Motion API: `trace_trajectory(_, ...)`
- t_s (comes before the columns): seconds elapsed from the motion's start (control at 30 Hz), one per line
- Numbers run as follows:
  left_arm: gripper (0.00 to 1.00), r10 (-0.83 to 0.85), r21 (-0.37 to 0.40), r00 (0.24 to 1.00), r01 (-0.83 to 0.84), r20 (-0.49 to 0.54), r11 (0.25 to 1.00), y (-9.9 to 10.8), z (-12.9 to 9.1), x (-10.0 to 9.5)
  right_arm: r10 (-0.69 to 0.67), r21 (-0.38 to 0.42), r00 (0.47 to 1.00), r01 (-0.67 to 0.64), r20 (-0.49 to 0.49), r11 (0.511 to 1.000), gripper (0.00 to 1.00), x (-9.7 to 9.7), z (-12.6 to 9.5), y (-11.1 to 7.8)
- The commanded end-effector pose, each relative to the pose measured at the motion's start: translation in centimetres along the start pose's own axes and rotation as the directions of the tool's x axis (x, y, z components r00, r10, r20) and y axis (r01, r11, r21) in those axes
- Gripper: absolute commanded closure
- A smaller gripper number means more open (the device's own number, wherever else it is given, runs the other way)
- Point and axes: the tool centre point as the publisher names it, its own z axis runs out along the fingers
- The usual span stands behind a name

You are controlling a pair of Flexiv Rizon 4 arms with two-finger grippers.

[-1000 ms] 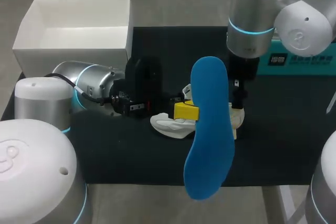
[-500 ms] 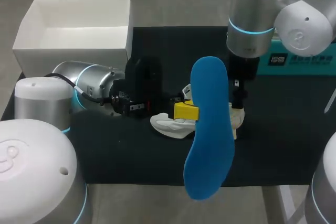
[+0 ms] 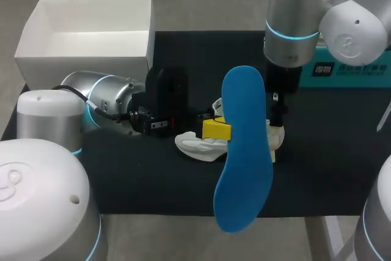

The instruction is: Take the shoe out of the shoebox, open the shoe tongue, remove and reinsert the insole, then place the shoe into the shoebox

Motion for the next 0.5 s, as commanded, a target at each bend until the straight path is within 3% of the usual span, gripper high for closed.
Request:
trace_trajectory(0.03,1.00,0.000,0.001,1.000,0.000,0.000,1.000,0.0,0.0,0.0,0.002,-0.009,1.000,-0.002,0.012,1.000,0.00,-0.3,0.1,0.2)
trace_trajectory(0.33,1.00,0.000,0.001,1.000,0.000,0.000,1.000,0.0,0.0,0.0,-0.021,-0.014,0.994,0.022,0.105,1.000,0.00,-2.4,0.7,3.9)
trace_trajectory(0.5,1.00,0.000,0.001,1.000,0.000,0.000,1.000,0.0,0.0,0.0,-0.055,-0.035,0.996,0.058,0.075,0.998,0.00,-3.0,3.0,5.6)
